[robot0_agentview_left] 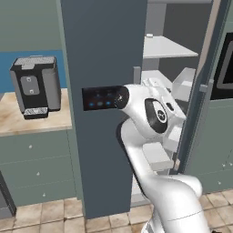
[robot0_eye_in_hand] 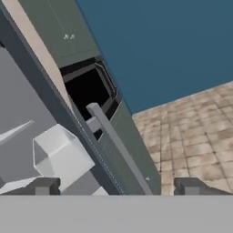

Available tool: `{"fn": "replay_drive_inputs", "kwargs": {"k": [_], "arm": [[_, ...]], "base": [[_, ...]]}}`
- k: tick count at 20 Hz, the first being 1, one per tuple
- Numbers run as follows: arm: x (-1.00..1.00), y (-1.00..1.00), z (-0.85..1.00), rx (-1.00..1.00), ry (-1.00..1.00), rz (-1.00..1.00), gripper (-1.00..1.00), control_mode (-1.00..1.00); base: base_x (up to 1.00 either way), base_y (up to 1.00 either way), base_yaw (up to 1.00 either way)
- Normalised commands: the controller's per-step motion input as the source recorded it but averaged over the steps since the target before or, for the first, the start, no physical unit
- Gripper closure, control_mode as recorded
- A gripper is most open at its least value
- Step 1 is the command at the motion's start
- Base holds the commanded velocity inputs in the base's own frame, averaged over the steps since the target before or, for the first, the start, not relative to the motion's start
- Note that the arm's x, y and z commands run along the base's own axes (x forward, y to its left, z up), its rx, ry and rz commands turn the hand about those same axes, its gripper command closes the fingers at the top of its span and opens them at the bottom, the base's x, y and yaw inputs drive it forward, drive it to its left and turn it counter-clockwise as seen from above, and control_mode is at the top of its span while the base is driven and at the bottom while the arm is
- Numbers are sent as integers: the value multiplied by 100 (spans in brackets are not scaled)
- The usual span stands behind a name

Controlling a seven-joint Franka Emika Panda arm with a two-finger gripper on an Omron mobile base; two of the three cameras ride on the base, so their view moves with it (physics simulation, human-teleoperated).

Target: Take the lemon wedge from the fridge and place it on the plate with fish on the dining counter.

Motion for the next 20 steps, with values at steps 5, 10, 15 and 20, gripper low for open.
{"fn": "replay_drive_inputs", "kwargs": {"k": [5, 10, 15, 20], "arm": [[69, -66, 0, 21, 13, 0, -100, -100], [100, -13, -2, 4, 13, -8, -100, -100], [98, 0, -3, -1, 9, -15, -100, -100], [85, -12, 0, 0, 9, -11, -100, -100]], "base": [[0, 0, 0], [0, 0, 0], [0, 0, 0], [0, 0, 0]]}}
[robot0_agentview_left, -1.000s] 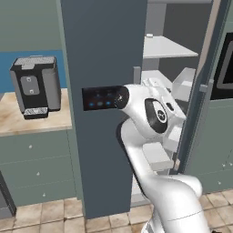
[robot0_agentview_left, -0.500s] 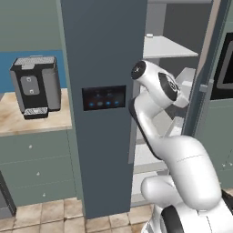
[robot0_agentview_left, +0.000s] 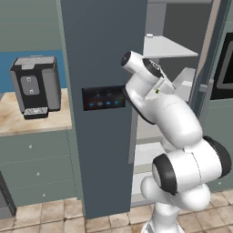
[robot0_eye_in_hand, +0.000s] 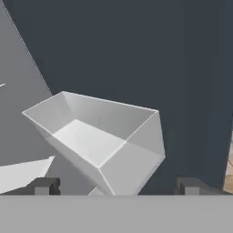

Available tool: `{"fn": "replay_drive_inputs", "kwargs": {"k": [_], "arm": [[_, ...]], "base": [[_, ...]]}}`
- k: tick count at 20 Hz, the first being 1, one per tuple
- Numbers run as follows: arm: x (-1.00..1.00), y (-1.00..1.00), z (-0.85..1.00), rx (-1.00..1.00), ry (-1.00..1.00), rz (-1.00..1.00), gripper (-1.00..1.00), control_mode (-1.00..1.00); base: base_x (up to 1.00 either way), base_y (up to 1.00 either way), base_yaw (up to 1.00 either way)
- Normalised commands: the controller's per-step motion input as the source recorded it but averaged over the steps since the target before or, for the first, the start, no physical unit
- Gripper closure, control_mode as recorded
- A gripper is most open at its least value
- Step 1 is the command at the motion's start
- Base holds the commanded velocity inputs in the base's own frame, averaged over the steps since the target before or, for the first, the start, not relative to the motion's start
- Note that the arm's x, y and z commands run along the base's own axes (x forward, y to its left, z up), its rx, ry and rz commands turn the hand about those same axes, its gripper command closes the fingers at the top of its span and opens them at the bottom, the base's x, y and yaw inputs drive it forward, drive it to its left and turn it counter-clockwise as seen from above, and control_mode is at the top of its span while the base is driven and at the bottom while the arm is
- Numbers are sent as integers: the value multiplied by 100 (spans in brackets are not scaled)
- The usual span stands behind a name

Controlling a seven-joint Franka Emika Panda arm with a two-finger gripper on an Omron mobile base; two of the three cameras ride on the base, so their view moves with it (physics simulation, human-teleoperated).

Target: Take the lemon wedge from the fridge and place it on the plate with fish on the dining counter.

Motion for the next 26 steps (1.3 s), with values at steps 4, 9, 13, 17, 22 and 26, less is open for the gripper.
{"fn": "replay_drive_inputs", "kwargs": {"k": [4, 9, 13, 17, 22, 26], "arm": [[55, -28, -4, 0, 6, -2, -100, -100], [11, -42, -20, 0, 1, 0, -100, -100], [4, -53, -25, 0, 0, 0, -100, -100], [4, -69, -25, 0, 0, 0, -100, -100], [-37, -96, -26, 3, -3, 0, -100, -100], [-87, -100, -33, 6, -13, 2, -100, -100]], "base": [[0, 0, 0], [0, 0, 0], [0, 0, 0], [0, 0, 0], [0, 0, 0], [0, 0, 0]]}}
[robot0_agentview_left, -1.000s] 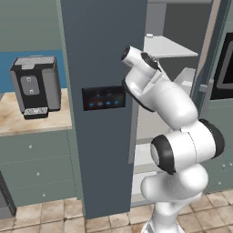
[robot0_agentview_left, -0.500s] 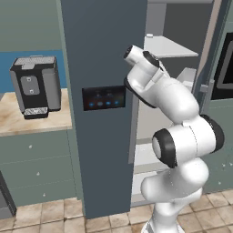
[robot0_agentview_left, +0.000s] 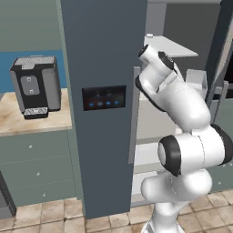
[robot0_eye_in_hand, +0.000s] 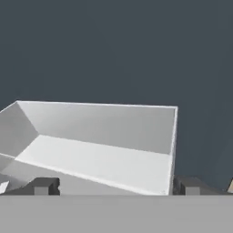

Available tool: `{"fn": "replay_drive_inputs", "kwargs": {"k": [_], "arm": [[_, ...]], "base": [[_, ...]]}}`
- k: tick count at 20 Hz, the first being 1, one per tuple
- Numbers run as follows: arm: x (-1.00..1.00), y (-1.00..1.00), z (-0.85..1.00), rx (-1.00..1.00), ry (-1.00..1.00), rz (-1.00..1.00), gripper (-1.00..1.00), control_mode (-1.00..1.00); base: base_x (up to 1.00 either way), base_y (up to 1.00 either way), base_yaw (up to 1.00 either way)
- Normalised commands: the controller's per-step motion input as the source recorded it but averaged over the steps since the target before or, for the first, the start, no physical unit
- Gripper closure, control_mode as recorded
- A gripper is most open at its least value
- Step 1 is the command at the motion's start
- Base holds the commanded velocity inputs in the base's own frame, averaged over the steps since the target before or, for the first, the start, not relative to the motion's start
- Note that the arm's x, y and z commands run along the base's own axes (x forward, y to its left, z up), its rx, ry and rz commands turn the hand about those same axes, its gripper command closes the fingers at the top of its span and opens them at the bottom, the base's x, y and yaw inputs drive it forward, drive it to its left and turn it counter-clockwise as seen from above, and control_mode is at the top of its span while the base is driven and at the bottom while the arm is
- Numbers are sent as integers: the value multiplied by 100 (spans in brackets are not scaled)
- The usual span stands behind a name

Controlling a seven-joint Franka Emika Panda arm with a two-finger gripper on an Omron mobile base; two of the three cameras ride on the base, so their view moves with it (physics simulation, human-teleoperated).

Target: Take the lemon wedge from the fridge and place it on the plate with fish on the dining counter.

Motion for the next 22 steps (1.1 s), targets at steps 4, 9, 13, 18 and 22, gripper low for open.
{"fn": "replay_drive_inputs", "kwargs": {"k": [4, 9, 13, 18, 22], "arm": [[-53, -100, -32, 10, -10, 5, -100, -100], [-16, -49, -3, 4, -5, 9, -100, -100], [0, 6, 0, 0, 0, 0, -100, -100], [-7, 32, -2, -1, 0, 8, -100, -100], [0, -76, -15, 0, -4, 21, -100, -100]], "base": [[0, 0, 0], [0, 0, 0], [0, 0, 0], [0, 0, 0], [0, 0, 0]]}}
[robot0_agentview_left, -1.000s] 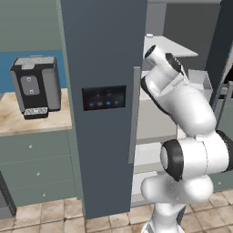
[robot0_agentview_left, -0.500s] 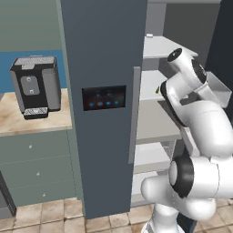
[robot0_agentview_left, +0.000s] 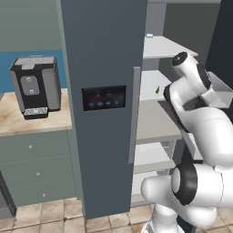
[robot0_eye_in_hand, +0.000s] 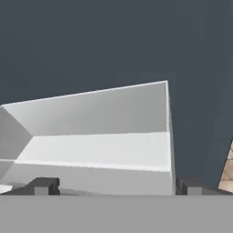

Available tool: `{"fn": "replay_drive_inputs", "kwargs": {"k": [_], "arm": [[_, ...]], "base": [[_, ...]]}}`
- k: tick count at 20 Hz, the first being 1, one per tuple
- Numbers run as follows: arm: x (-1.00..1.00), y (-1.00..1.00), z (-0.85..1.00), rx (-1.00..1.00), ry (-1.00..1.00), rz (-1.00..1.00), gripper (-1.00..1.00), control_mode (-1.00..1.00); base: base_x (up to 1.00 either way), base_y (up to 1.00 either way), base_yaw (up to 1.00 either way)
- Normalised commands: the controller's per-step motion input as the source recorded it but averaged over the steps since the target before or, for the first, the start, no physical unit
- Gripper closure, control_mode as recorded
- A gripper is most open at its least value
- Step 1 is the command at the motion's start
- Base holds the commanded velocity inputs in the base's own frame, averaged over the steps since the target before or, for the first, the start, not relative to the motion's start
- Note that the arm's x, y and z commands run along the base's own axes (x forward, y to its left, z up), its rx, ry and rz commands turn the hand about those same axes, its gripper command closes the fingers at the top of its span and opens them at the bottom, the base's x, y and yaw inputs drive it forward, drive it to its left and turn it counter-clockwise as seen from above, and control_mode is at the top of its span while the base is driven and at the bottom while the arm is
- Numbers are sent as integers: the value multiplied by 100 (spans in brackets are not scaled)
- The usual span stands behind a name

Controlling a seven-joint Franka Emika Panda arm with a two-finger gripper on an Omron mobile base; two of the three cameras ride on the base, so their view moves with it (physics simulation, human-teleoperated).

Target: Take the lemon wedge from the fridge and place it on the plate with fish on the dining counter.

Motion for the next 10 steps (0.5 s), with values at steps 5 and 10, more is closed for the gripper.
{"fn": "replay_drive_inputs", "kwargs": {"k": [5, 10], "arm": [[0, -100, -22, 4, -1, 24, -100, -100], [2, -100, -25, 3, -4, 28, -100, -100]], "base": [[0, 0, 0], [0, 0, 0]]}}
